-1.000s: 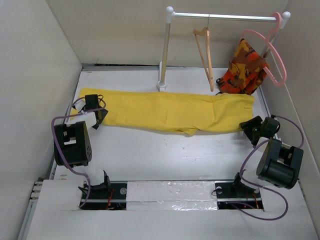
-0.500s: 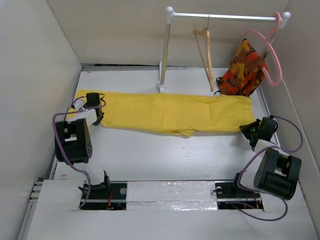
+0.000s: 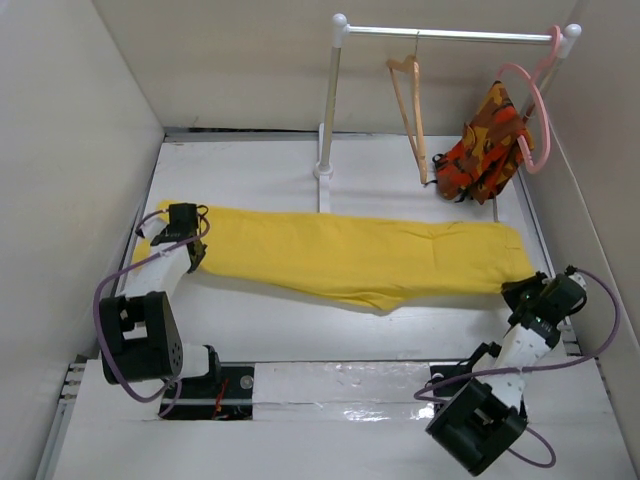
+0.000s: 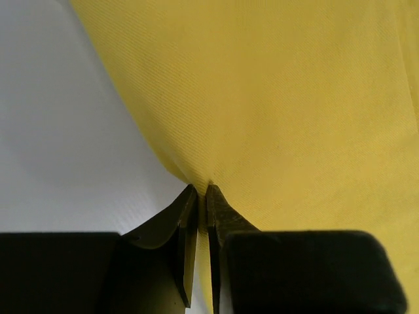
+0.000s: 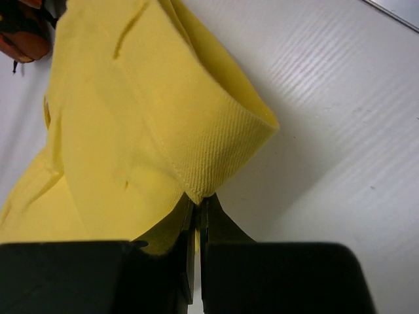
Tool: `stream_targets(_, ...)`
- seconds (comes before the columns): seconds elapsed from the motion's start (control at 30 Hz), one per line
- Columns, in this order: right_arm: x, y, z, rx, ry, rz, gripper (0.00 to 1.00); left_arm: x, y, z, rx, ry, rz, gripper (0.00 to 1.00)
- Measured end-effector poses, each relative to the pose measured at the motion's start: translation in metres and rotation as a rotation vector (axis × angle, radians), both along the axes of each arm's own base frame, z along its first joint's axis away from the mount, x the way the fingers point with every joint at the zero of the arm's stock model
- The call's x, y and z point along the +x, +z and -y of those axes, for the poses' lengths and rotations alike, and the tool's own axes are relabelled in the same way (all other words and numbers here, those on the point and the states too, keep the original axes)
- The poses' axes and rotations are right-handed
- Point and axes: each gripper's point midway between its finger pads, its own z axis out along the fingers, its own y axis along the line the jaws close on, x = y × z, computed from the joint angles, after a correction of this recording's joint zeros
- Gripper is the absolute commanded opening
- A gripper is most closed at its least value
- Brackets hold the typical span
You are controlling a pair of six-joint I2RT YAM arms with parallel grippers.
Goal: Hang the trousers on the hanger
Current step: Fold the trousers at the center of the board.
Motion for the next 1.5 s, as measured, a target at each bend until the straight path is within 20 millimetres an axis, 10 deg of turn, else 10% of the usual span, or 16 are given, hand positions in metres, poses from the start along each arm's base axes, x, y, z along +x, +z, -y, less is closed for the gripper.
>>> stream_targets(0.07, -0.008, 0.002, 0.002, -0.015, -0.010, -0.003, 0.47, -0.011, 0.000, 0.000, 0.006, 0.008, 0.001, 0.46)
stream_targets(0.1, -0.010, 0.003, 0.005, -0.029, -0.019, 0.001, 0.80, -0.014, 0.002, -0.004, 0.018, 0.016, 0.004, 0.52)
stream_targets(0.13, -0.010, 0.005, 0.010, -0.045, -0.035, 0.009, 0.90, -0.015, 0.005, -0.006, 0.026, 0.023, 0.011, 0.57)
stream_targets(0.33, -0.013, -0.015, 0.022, -0.001, -0.052, -0.080, 1.00, -0.003, 0.025, -0.003, 0.054, -0.007, 0.075, 0.61)
stream_targets(0.43, -0.014, -0.028, 0.026, 0.040, -0.070, -0.098, 1.00, 0.010, 0.055, 0.009, 0.032, -0.064, 0.207, 0.41)
stream_targets(0.5, -0.014, -0.034, 0.026, 0.052, -0.077, -0.095, 0.98, 0.022, 0.086, 0.023, 0.009, -0.117, 0.342, 0.00)
stream_targets(0.7, -0.002, -0.032, 0.028, 0.082, -0.093, -0.057, 0.76, 0.038, 0.142, 0.114, -0.105, -0.422, 0.606, 0.00)
stream_targets(0.77, 0.006, -0.035, 0.022, 0.104, -0.072, -0.056, 0.67, 0.034, 0.136, 0.146, -0.149, -0.515, 0.616, 0.00)
stream_targets(0.93, 0.020, -0.039, 0.016, 0.141, -0.052, -0.060, 0.03, 0.008, 0.108, 0.208, -0.220, -0.704, 0.579, 0.00)
stream_targets(1.13, 0.040, 0.013, 0.003, -0.043, 0.056, 0.056, 0.00, -0.027, 0.087, 0.261, -0.240, -0.875, 0.559, 0.00)
stream_targets(1.33, 0.072, 0.102, -0.097, -0.302, 0.491, 0.259, 0.00, -0.031, 0.079, 0.265, -0.191, -0.876, 0.560, 0.00)
stream_targets(1.5, 0.061, 0.095, -0.193, -0.298, 0.809, 0.270, 0.00, -0.030, 0.074, 0.259, -0.158, -0.858, 0.565, 0.00)
